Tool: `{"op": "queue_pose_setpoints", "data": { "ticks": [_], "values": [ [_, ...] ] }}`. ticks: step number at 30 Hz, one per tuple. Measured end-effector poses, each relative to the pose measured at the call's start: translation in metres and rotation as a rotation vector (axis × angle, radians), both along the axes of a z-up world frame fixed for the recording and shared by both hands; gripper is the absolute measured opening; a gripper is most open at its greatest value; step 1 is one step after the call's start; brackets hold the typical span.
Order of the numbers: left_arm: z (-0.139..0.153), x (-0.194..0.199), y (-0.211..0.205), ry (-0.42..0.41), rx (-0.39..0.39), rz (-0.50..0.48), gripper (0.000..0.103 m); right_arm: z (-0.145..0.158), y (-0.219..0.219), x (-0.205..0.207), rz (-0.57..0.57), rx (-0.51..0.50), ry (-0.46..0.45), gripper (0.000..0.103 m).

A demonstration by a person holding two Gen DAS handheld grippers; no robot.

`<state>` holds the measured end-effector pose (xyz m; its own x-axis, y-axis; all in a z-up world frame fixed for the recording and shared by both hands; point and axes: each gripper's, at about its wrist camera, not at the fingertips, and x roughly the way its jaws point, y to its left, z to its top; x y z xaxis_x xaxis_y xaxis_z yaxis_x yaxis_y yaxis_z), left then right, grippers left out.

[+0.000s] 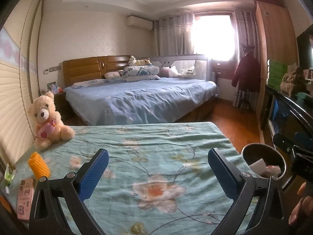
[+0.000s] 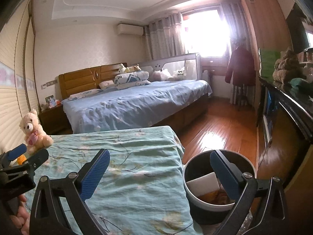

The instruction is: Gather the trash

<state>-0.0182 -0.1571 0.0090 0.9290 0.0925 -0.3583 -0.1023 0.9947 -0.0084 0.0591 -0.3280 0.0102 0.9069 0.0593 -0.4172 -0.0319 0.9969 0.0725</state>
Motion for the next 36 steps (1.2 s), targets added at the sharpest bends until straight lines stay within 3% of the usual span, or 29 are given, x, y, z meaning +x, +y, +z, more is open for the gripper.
{"op": "queue_pose_setpoints", "data": {
  "ticks": [36],
  "values": [
    [-0.006, 0.015, 0.004, -0.013, 0.012, -0.020, 0.102, -0.008, 0.004, 0.004, 0.015, 0.006, 0.023, 0.103]
  ]
}}
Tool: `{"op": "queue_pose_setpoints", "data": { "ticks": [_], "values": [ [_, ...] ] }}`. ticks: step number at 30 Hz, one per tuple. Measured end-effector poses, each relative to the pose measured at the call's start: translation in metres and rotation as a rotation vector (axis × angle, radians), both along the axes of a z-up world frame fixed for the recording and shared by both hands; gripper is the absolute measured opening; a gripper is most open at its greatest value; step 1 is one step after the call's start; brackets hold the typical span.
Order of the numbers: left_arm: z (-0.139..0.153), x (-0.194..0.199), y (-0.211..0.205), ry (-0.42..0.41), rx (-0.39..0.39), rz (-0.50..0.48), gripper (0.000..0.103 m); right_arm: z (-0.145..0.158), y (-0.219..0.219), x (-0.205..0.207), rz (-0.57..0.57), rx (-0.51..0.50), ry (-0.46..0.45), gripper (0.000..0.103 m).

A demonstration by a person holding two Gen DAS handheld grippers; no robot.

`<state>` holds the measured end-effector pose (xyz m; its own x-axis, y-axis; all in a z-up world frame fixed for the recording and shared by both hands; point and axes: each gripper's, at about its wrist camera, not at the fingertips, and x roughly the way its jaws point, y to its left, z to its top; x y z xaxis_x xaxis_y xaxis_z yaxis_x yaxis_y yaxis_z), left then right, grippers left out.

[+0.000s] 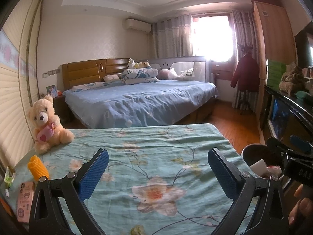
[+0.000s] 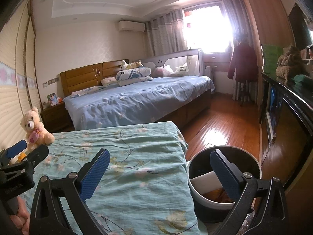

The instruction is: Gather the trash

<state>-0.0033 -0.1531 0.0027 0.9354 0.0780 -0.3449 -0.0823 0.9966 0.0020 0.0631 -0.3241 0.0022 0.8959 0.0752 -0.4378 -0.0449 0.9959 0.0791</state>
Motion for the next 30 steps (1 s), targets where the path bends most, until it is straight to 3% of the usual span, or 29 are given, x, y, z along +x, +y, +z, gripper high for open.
{"op": "queue_pose_setpoints", "data": {
  "ticks": [30],
  "values": [
    [-0.0001, 0.0001, 0.0032, 0.012, -0.008, -0.007, 0.102, 0.0024, 0.0043, -0.0025, -0.001, 0.005, 0.001, 0.103]
  ]
}}
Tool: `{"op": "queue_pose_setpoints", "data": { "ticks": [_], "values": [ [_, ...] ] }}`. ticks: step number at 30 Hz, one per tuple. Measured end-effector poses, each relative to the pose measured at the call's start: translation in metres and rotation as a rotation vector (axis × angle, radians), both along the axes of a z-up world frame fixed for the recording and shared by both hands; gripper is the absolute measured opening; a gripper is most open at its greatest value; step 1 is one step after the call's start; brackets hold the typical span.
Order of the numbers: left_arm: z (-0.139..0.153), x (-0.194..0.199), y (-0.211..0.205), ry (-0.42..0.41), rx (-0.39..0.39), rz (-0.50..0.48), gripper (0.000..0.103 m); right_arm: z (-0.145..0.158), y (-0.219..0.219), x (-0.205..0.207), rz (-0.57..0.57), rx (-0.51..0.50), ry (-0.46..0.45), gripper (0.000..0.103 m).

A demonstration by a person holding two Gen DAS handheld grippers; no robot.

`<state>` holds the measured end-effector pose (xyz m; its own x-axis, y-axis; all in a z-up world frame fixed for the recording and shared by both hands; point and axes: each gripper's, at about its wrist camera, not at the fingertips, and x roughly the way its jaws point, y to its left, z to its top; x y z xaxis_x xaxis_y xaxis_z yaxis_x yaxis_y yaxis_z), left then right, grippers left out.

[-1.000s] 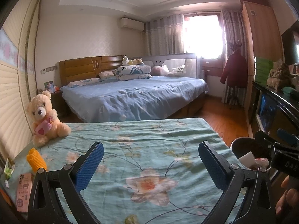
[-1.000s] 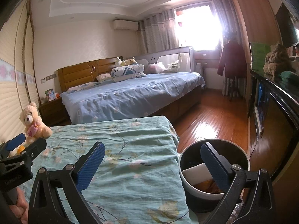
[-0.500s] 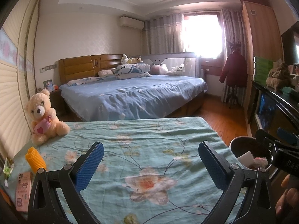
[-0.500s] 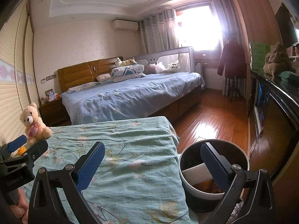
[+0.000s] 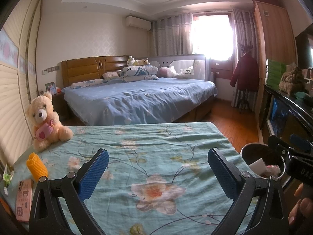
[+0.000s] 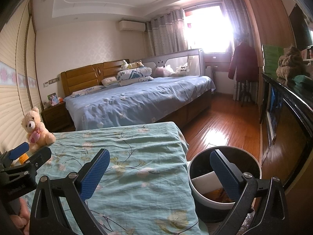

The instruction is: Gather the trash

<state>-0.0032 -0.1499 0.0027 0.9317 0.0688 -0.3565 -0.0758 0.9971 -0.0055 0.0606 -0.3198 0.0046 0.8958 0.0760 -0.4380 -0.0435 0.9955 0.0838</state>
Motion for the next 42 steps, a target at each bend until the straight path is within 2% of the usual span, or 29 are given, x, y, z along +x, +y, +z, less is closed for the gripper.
{"op": "queue_pose_setpoints", "data": {
  "ticks": [42],
  "values": [
    [-0.002, 0.001, 0.001, 0.006, -0.003, -0.002, 0.102, 0.003, 0.010, -0.003, 0.009, 0.003, 0.007, 0.103]
  ]
}}
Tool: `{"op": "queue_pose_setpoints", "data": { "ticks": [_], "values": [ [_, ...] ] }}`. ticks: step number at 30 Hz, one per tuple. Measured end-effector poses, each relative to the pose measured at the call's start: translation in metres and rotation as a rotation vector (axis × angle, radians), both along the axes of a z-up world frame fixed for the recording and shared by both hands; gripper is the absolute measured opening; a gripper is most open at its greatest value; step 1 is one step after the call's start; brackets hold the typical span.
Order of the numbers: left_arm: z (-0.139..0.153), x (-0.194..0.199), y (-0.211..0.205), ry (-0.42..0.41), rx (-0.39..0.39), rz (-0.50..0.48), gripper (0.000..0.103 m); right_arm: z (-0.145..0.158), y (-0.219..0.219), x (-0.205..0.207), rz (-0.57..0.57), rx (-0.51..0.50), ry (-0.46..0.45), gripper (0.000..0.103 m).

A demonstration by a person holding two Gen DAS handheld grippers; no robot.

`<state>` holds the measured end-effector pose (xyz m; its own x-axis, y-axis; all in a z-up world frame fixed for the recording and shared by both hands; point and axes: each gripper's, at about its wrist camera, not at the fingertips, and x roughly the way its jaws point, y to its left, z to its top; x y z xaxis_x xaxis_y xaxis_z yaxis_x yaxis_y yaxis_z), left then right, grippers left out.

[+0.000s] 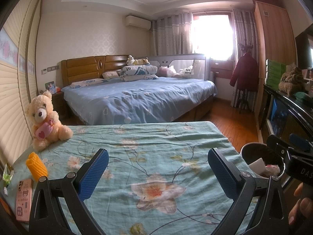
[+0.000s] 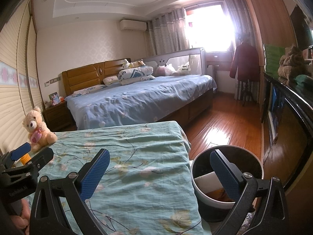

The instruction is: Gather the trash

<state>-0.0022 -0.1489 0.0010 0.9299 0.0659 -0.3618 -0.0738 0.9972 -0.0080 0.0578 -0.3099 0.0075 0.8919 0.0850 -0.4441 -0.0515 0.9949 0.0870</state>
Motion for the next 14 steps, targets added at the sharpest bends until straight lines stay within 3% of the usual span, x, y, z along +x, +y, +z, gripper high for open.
{"op": "queue_pose_setpoints", "data": {
  "ticks": [14],
  "values": [
    [-0.0031, 0.0063, 0.0042, 0.026, -0.004, 0.007, 0.102, -0.0056, 0.0006, 0.0081, 0.013, 0.008, 0.031, 0.103]
  ]
}}
